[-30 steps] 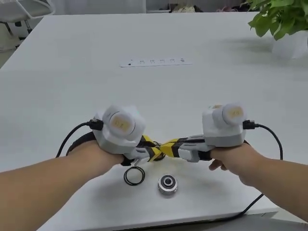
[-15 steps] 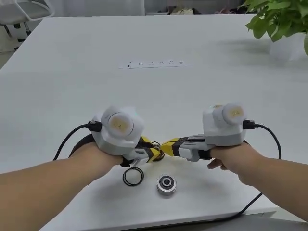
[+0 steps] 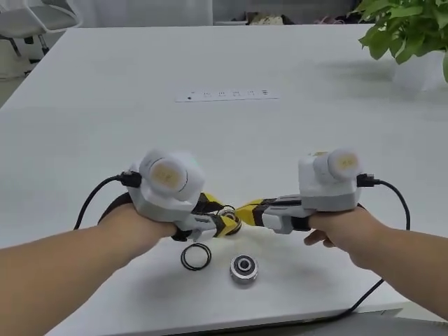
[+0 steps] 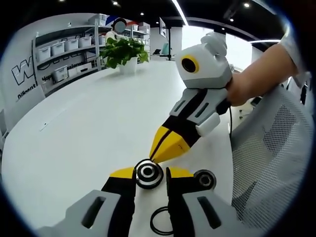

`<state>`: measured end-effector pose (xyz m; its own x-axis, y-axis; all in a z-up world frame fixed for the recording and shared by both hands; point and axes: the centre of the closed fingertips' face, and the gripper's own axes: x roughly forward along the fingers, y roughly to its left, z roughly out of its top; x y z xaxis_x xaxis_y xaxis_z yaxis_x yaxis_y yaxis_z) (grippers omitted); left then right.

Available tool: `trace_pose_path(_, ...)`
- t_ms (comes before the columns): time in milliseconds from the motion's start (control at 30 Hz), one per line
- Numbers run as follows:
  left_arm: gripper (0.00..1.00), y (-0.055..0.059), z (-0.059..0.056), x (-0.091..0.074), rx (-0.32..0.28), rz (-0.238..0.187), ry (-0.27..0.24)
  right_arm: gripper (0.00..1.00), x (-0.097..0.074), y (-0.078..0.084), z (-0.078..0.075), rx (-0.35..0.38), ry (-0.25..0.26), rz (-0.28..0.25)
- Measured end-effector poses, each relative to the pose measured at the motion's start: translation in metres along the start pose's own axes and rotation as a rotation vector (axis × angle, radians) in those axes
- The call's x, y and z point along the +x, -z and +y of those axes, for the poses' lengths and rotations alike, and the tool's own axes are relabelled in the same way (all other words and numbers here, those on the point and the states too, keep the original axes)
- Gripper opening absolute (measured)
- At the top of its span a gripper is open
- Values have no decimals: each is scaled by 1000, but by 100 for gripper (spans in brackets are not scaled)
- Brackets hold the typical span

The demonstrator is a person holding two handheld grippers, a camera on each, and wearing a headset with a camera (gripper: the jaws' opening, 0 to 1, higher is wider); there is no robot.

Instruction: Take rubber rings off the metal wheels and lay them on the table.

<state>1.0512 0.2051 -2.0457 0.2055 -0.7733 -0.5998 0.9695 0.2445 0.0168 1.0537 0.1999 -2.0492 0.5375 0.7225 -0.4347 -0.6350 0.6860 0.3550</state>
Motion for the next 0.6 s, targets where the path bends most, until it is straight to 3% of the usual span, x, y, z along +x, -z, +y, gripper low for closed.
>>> trace_pose_path(600,45,-15,-6,-43,-4,-80,-1,0,-10,-13,14,9,-25,-41)
